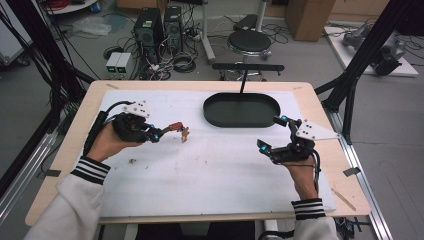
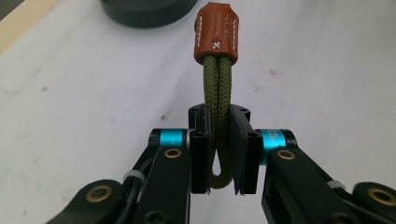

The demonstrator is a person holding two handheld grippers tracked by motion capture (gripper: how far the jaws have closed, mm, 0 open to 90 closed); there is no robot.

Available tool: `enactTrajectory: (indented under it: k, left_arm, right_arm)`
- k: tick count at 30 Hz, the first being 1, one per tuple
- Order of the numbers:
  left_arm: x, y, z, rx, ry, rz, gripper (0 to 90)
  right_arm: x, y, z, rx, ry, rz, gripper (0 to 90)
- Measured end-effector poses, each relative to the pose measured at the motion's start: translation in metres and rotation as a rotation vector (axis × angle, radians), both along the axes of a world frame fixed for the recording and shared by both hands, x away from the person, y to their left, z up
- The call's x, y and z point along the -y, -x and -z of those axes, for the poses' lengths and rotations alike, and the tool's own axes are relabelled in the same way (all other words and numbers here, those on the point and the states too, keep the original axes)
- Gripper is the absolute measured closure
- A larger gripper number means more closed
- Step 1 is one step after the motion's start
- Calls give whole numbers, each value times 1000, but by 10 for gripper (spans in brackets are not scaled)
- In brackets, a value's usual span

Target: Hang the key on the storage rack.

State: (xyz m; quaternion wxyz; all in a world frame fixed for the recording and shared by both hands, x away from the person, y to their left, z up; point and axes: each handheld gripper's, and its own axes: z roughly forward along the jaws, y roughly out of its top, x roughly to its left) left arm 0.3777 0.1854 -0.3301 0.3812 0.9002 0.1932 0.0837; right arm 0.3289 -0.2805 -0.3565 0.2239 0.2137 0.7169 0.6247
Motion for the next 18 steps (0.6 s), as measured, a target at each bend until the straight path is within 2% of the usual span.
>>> enactTrajectory:
  k: [7,10,11,13,14,15,18]
  left_arm:
    - [25,0,-5,6,14,68,792]
    - [35,1,-6,4,15,93,792]
    - [38,1,-7,4,16,102,791]
    - [44,2,-9,1,17,121,792]
    - [46,2,-10,6,12,132,792]
    - [49,2,-10,2,22,137,792]
    - [57,3,-12,3,14,161,792]
  right_arm:
    - [-23,-9,-20,9,24,-126,13]
    - [-33,-12,-26,-5,37,-171,13]
    - [-41,-15,-28,-16,60,-205,13]
    - [-44,-15,-29,-24,70,-214,13]
    - [-48,-16,-30,-18,94,-217,13]
    - [-51,-17,-31,-13,106,-218,13]
    - [-61,-21,-33,-20,134,-242,13]
